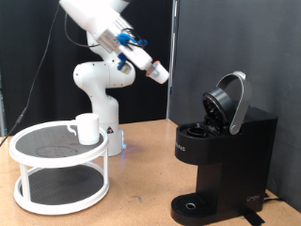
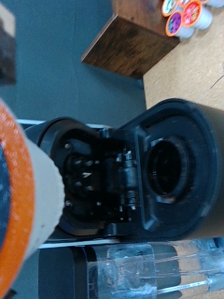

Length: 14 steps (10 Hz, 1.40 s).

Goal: Make a cup of coffee with the keurig machine

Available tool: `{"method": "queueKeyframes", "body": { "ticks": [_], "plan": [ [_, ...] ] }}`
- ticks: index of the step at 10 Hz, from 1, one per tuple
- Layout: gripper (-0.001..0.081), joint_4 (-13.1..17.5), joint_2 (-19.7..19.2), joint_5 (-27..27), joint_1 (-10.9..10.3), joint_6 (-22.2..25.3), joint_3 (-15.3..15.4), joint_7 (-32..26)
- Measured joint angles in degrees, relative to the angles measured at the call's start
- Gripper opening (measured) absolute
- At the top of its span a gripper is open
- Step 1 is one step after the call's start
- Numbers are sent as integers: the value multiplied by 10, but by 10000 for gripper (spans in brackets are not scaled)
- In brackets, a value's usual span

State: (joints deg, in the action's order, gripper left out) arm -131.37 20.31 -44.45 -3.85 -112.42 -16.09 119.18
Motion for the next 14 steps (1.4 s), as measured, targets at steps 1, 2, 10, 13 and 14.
{"method": "queueKeyframes", "body": {
  "ticks": [1, 2, 10, 13, 14],
  "plan": [
    [372, 6, -6, -7, -7, -8, 12, 2],
    [372, 10, -11, -14, -13, -18, 24, 4],
    [372, 9, -30, -11, -24, -84, 75, 24],
    [372, -4, -52, -3, -24, -123, 97, 24],
    [372, -8, -57, -2, -24, -128, 101, 23]
  ]
}}
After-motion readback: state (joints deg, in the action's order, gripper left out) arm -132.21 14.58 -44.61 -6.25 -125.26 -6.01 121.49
